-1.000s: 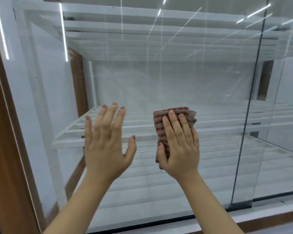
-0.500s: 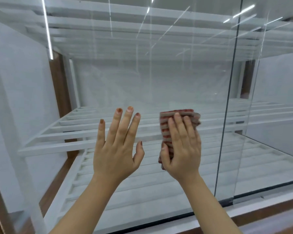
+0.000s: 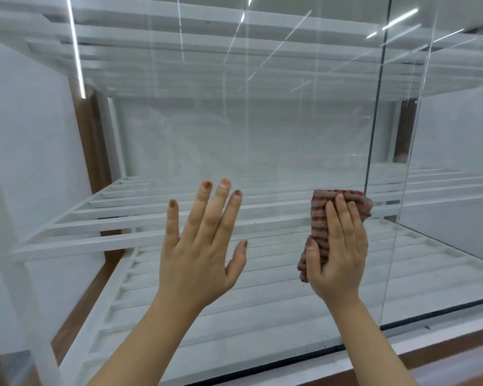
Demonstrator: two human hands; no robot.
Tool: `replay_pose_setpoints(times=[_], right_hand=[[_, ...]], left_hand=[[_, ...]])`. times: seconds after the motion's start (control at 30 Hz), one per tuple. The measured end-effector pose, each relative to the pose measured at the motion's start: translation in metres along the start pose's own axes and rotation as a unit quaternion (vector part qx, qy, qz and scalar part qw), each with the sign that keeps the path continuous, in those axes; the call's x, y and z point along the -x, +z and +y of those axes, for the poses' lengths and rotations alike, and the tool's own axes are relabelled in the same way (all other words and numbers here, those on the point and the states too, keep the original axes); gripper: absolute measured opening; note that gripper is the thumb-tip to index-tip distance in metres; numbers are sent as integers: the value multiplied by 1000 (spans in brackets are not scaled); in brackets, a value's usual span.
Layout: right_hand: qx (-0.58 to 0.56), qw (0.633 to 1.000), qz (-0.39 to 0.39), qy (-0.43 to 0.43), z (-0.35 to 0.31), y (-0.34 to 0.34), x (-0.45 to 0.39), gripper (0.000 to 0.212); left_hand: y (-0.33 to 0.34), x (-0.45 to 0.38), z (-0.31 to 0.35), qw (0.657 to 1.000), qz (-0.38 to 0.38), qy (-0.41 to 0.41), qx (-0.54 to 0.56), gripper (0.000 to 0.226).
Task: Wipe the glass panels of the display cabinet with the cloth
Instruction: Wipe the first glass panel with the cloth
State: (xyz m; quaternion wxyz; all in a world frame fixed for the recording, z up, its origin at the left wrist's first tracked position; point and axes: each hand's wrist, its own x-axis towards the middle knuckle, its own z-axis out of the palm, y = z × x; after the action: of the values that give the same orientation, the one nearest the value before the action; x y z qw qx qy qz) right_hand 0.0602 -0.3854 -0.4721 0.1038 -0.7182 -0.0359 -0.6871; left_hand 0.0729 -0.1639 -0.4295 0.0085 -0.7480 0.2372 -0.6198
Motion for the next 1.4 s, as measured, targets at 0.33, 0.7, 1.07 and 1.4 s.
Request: replay_pose_setpoints(times=[0.33,0.7,1.07,1.4], right_hand=[[14,999,-4,-36,17,-7,-38,55],[-18,998,13,52,30,-10,-7,53],[-45,992,52,107,50,-19,-14,46],[-241,945,132,177,-85,-3,20,38]], left_hand=[[17,-8,24,999,-13,22,-22,65],[17,-8,24,1000,-9,16,-16,65],[16,-6,19,999,-14,35,8,64],[-15,55,-54,1000,-10,8,5,58]])
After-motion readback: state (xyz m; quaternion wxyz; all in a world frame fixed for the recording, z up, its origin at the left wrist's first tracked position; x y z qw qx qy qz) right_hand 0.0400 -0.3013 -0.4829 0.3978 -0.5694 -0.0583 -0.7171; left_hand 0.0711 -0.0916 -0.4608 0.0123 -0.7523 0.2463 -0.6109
